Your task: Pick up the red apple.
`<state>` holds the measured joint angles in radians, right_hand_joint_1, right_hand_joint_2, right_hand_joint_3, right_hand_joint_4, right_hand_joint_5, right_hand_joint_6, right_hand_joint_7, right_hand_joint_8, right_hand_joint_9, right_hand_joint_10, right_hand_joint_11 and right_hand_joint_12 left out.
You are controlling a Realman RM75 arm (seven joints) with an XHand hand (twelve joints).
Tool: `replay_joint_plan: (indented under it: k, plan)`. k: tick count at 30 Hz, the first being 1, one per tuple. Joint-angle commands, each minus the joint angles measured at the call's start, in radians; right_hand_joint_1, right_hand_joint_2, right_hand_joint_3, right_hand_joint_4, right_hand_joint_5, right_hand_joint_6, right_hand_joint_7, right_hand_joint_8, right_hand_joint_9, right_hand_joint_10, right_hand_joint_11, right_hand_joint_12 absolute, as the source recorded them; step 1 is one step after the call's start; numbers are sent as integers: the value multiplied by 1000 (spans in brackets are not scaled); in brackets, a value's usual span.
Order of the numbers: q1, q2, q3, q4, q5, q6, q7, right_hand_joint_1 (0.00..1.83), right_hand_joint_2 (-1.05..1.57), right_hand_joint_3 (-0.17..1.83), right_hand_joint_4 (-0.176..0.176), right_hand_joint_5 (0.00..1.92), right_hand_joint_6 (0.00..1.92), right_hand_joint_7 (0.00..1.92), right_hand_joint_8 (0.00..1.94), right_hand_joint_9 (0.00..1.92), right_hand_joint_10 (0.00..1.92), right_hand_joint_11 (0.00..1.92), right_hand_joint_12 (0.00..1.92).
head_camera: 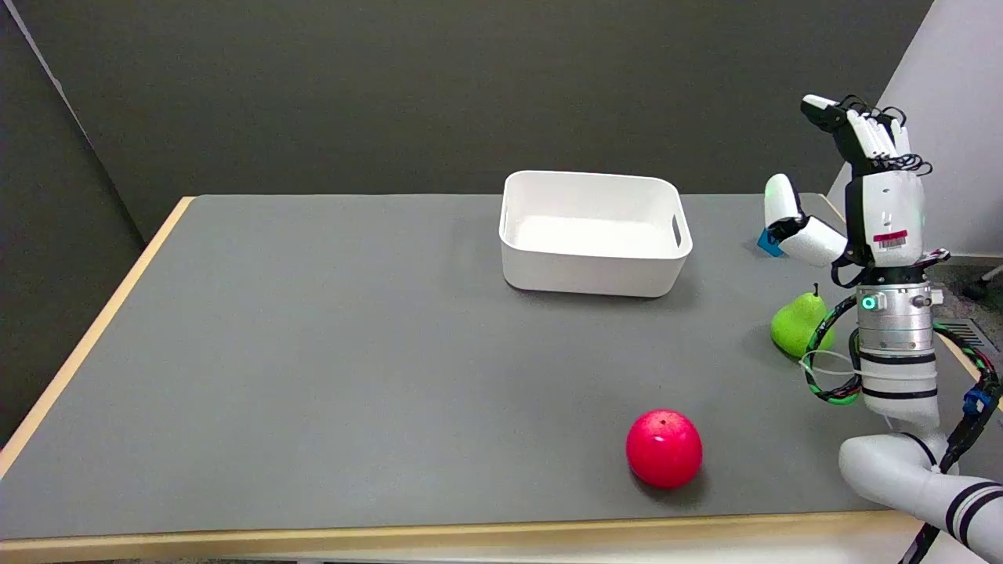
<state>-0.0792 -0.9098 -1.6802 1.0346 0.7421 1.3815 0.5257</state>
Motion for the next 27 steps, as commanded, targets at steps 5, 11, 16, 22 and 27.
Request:
replay_joint_plan:
  k: [5,11,16,22,27]
  plan:
    - [-4,42,-2,21,-24,-9,4,363,754,980,36,315,624,439,503,323,830,98,1179]
    - [-44,70,13,48,-31,-1,22,369,755,979,36,320,636,446,510,328,837,104,1188]
    - [-130,99,70,96,-30,-12,27,374,754,978,37,326,646,453,517,337,847,111,1198]
    - [-341,138,192,184,-8,12,51,381,754,977,40,338,666,470,533,347,859,129,1221]
    - [-474,128,265,132,-29,51,158,406,750,961,50,352,687,486,546,365,878,145,1238]
